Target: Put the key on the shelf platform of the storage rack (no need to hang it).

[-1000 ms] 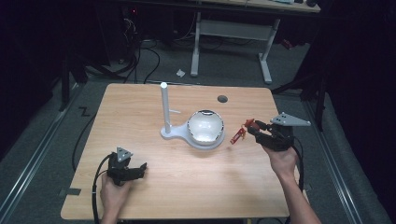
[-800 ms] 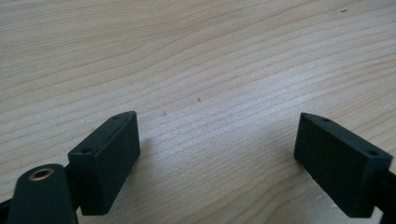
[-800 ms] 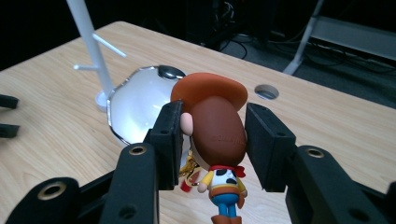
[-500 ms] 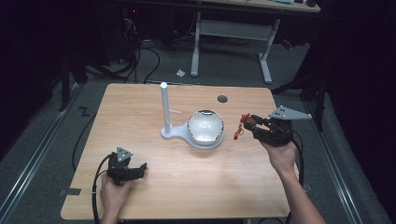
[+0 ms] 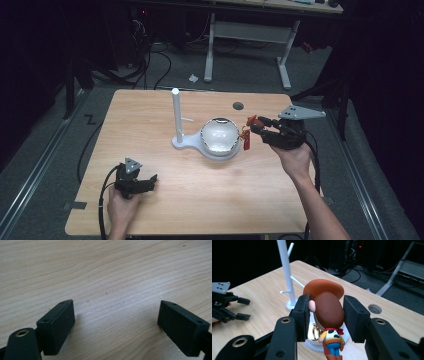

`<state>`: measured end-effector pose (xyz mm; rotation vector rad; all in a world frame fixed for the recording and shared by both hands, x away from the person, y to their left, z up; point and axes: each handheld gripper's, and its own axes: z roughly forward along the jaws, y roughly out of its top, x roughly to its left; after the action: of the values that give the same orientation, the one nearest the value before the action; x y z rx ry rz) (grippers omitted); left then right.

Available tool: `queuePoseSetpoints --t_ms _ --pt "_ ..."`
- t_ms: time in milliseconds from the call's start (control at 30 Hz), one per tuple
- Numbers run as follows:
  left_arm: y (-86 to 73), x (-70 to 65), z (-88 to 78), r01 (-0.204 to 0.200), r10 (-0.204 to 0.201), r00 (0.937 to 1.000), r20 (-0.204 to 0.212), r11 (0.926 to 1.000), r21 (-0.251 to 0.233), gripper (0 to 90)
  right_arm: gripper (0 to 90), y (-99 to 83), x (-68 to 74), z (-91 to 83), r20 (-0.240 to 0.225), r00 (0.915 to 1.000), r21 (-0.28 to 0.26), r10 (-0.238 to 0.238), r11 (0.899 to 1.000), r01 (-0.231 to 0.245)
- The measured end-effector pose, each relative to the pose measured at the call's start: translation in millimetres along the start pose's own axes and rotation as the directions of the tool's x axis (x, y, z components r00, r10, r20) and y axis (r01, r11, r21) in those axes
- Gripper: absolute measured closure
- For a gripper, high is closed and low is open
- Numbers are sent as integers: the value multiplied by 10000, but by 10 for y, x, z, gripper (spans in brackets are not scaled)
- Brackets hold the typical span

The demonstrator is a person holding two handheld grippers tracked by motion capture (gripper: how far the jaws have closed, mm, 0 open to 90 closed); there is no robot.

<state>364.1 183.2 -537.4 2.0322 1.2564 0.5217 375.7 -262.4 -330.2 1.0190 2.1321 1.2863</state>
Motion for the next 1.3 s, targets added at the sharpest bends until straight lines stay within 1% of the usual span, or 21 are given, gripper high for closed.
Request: queuePoseSetpoints --t_ms 167,233,333,433,467,500,600,700,733,767,933,967,1033,1067,1300 --pt "0 0 0 0 0 10000 1 10000 3 147 589 84 56 49 -212 9997 -75 -130 9999 129" --pt "0 0 0 1 -1 10000 2 10000 2 147 589 125 84 102 -307 9994 -18 -187 9998 186" --pt "0 1 -1 5 -5 10000 11 10000 7 147 588 147 97 141 -375 9991 -21 -207 9998 207" --pt "0 1 -1 6 -6 10000 4 10000 5 147 589 177 119 218 -466 9986 -43 -254 9997 252" --pt "0 1 -1 5 -5 10000 10 10000 7 147 589 177 126 269 -529 9984 2 -220 9998 221" --pt "0 1 -1 7 -7 10000 10 10000 5 147 589 177 126 269 -529 9984 2 -220 9998 221" --pt "0 1 -1 5 -5 10000 9 10000 5 147 589 160 134 378 -636 9977 153 -211 9996 221" --pt "0 1 -1 5 -5 10000 3 10000 4 147 588 140 138 476 -596 9980 360 -196 9991 218" --pt "0 1 -1 5 -5 10000 10 10000 6 147 588 132 137 504 -612 9981 427 -123 9990 149" --pt "0 1 -1 5 -5 10000 4 10000 4 148 589 127 134 526 -612 9980 438 -163 9989 190" --pt "0 1 -1 6 -6 10000 3 10000 3 148 588 62 116 654 -659 9978 643 48 9979 -6" --pt "0 1 -1 4 -4 10000 4 10000 4 148 588 24 108 703 -676 9976 749 136 9972 -86" --pt "0 1 -1 6 -6 10000 3 10000 2 148 588 10 101 723 -670 9977 808 117 9967 -63" --pt "0 1 -1 8 -8 10000 11 10000 4 148 589 -8 97 754 -632 9979 931 130 9956 -71" --pt "0 1 -1 9 -9 10000 4 10000 1 148 588 -37 93 840 -543 9985 1156 62 9933 1"
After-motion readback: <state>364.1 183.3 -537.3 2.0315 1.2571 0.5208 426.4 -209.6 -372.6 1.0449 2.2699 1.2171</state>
